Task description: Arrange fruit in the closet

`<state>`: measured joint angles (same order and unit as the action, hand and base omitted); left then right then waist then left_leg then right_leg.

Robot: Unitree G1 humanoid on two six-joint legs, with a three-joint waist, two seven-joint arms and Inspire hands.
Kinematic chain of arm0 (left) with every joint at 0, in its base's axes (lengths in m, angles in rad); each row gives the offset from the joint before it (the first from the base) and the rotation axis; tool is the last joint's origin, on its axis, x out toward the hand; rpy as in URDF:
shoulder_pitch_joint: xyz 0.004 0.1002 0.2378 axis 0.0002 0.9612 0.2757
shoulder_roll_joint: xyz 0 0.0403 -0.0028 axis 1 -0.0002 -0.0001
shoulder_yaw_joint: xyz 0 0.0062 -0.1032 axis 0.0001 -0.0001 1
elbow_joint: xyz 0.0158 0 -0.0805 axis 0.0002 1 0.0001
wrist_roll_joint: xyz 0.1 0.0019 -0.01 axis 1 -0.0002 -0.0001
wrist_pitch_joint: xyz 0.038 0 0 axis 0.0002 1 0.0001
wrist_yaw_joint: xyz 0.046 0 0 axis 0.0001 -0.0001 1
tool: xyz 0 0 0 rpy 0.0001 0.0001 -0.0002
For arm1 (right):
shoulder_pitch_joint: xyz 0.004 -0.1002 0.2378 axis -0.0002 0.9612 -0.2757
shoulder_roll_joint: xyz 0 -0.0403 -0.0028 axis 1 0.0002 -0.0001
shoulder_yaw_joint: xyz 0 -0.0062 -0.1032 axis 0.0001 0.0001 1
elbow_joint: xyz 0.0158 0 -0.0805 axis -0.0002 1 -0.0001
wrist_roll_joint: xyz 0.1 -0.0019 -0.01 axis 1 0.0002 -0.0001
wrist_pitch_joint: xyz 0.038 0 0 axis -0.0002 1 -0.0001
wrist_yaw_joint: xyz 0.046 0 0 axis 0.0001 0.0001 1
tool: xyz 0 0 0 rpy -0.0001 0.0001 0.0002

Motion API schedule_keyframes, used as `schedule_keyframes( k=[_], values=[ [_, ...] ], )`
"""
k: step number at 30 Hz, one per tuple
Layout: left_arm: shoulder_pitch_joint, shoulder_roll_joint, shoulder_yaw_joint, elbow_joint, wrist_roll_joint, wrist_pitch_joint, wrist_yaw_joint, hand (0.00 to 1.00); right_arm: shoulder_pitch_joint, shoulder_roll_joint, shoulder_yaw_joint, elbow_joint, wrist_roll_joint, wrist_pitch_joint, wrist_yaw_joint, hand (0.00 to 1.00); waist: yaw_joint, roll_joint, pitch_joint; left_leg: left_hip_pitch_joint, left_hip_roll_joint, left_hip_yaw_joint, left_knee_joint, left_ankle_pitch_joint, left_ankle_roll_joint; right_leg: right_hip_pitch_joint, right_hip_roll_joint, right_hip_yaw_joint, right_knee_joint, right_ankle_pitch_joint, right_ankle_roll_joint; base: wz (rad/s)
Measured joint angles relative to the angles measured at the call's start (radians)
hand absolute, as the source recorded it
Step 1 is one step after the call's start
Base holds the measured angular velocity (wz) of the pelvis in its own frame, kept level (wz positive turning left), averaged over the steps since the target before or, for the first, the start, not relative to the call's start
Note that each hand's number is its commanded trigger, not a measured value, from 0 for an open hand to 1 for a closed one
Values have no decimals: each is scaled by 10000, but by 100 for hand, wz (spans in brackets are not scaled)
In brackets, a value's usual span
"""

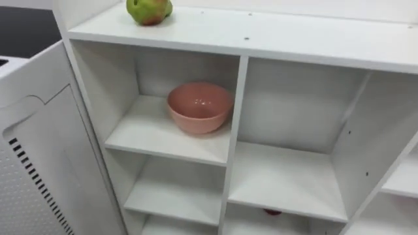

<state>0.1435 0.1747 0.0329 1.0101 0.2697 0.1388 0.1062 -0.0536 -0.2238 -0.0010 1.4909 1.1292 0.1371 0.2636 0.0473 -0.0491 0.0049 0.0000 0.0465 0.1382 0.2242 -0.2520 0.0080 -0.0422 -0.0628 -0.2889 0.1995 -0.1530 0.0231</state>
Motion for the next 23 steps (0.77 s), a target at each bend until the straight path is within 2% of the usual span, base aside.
schedule_keyframes(
  k=[5, 9, 10, 15, 18, 23],
  values=[
    [30, -112, 317, -99, 80, -43, -44, 0, 421, 138, -168, -91, -134, 207, 404, 0, -230, -34, -11, 823, 8, -19, -378, -4, -6, 793, 85, 24, -331, 62, 93, 2],
    [124, -59, 815, -89, 943, -90, -46, 0, 831, 200, -426, -366, -1249, 284, 687, 0, -383, -2, -22, 994, -3, -36, -498, -5, -6, 936, 115, 154, -328, 123, 99, -1],
    [254, -24, 830, -72, 966, -66, -40, 0, 1014, 231, -416, -499, -1582, 286, 774, 0, -402, 15, -50, 1052, -5, -32, -552, -8, -8, 939, 134, 221, -321, 133, 86, -12],
    [618, -73, 828, 134, 958, 295, -35, 0, 1490, 310, -193, -507, -2632, 396, 959, 0, -401, 107, -58, 1271, 9, -4, -633, -8, -8, 940, 269, 708, -304, 223, 12, -20],
    [662, -114, 833, 266, 956, 362, -75, 0, 1518, 380, -201, -516, -3296, 385, 959, 0, -417, 114, -57, 1345, 39, -3, -639, -11, -13, 961, 360, 957, -306, 274, -41, -18],
    [639, -290, 885, 279, 954, 363, -301, 0, 1511, 380, -216, -554, -3817, 339, 958, 0, -462, 110, -50, 1363, 98, -14, -634, 1, -35, 964, 389, 987, -312, 298, -72, -1]
  ],
)
